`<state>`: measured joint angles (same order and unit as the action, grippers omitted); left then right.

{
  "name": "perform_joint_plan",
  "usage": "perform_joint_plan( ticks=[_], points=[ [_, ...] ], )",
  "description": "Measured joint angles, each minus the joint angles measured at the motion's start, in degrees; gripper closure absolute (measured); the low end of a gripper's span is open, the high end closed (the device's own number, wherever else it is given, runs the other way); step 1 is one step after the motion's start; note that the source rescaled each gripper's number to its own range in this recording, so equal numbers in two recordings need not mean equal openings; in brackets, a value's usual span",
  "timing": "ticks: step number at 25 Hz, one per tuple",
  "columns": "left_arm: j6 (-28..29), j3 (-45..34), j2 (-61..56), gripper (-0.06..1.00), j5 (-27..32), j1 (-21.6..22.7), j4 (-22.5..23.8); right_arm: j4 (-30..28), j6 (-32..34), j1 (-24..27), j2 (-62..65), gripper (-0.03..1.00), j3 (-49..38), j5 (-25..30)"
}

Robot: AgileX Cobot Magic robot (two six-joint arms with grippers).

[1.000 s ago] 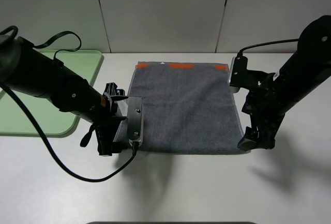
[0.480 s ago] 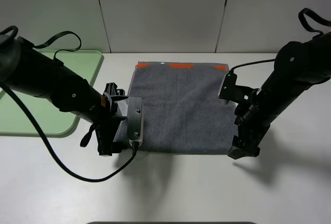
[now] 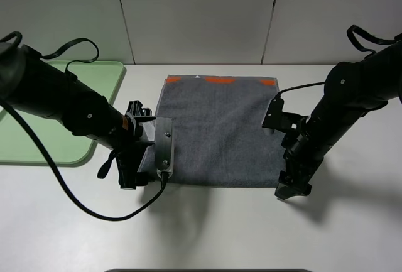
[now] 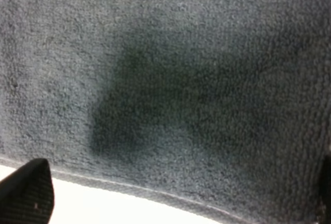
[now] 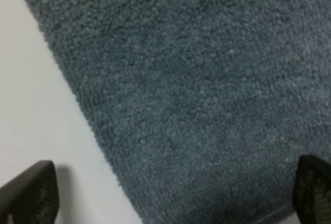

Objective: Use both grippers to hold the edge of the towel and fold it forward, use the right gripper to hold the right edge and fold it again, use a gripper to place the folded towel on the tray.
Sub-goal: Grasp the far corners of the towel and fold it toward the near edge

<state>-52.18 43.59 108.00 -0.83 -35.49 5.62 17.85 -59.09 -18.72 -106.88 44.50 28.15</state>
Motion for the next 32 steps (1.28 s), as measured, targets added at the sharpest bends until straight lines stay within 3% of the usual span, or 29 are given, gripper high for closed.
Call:
perform_joint_plan(
  ticks=[10, 13, 17, 20, 26, 31, 32],
  points=[
    [0.00, 0.00, 0.00, -0.01, -0.05, 0.00, 0.00, 0.00, 0.00, 0.00, 0.00, -0.03, -0.02, -0.41],
    [0.07, 0.00, 0.18, 0.08, 0.20, -0.10, -0.19, -0.20, -0.05, 0.00, 0.00, -0.03, -1.08, -2.10],
    [0.07, 0.00, 0.59, 0.28, 0.34, -0.10, -0.24, -1.02, -0.69, 0.00, 0.18, -0.02, -2.80, -4.55],
    [0.07, 0.00, 0.83, 0.45, 0.83, -0.10, -0.19, -1.46, -0.92, 0.00, 0.30, 0.11, -3.48, -6.68],
    [0.01, -0.06, 1.32, 0.89, 1.48, -0.10, 0.16, -1.86, -0.87, 0.00, 0.30, 0.56, -3.48, -8.25],
    [-0.03, -0.06, 1.38, 0.94, 1.48, -0.10, 0.19, -1.98, -0.87, 0.00, 0.40, 0.96, -3.48, -7.33],
    [-0.03, -0.06, 1.38, 0.94, 1.48, -0.10, 0.19, -1.90, -0.87, 0.00, 0.46, 0.97, -3.48, -6.78]
  ],
)
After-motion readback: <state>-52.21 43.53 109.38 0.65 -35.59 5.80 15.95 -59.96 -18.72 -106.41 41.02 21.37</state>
